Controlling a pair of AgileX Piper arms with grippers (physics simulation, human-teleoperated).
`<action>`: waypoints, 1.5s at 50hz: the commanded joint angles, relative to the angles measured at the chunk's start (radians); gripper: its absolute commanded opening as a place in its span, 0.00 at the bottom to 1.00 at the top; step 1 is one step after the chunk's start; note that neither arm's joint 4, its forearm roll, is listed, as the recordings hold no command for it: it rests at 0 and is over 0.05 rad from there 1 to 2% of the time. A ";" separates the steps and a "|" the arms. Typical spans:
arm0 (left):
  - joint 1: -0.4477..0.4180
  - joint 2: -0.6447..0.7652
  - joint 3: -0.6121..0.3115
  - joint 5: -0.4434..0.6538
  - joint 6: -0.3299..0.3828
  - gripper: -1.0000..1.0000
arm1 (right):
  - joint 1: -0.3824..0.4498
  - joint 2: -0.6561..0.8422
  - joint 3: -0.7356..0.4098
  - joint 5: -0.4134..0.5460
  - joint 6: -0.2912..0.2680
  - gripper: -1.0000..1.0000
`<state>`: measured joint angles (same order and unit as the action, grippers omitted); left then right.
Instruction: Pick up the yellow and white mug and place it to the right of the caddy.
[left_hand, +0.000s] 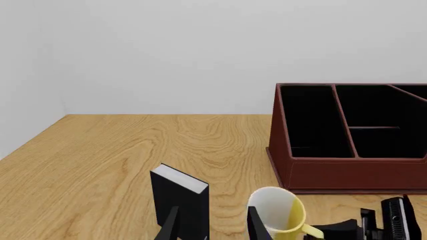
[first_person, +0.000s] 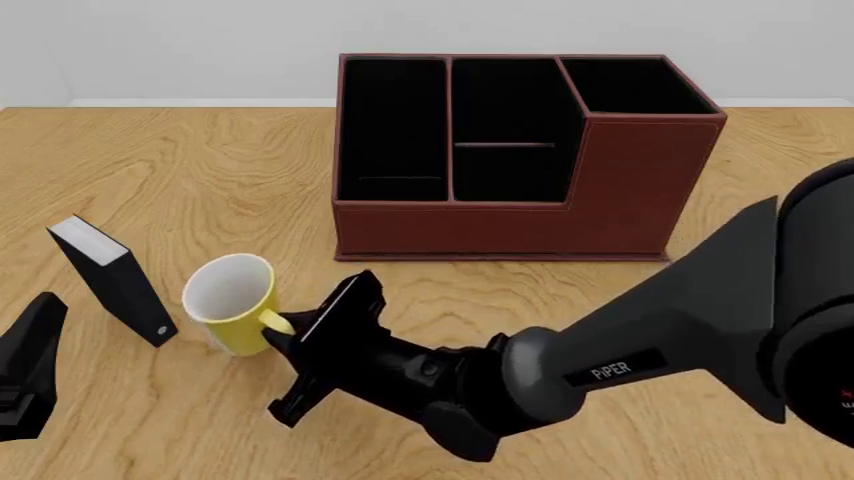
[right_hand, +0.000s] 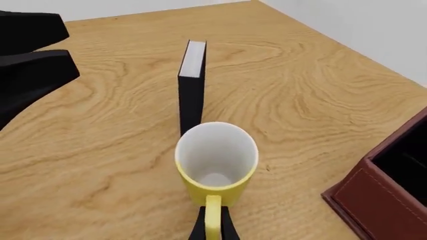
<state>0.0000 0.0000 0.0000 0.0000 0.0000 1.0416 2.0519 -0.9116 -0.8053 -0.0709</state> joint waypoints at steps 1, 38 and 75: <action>0.000 0.000 0.000 0.000 0.000 1.00 | 0.001 -0.045 0.021 -0.005 0.000 0.00; 0.000 0.000 0.000 0.000 0.000 1.00 | -0.010 -0.263 0.118 0.029 -0.023 0.00; 0.000 0.000 0.000 0.000 0.000 1.00 | -0.045 -0.438 0.161 0.096 -0.034 0.00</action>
<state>0.0000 0.0000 0.0000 0.0000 0.0000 1.0036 1.6587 -0.7529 -0.7248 -0.1078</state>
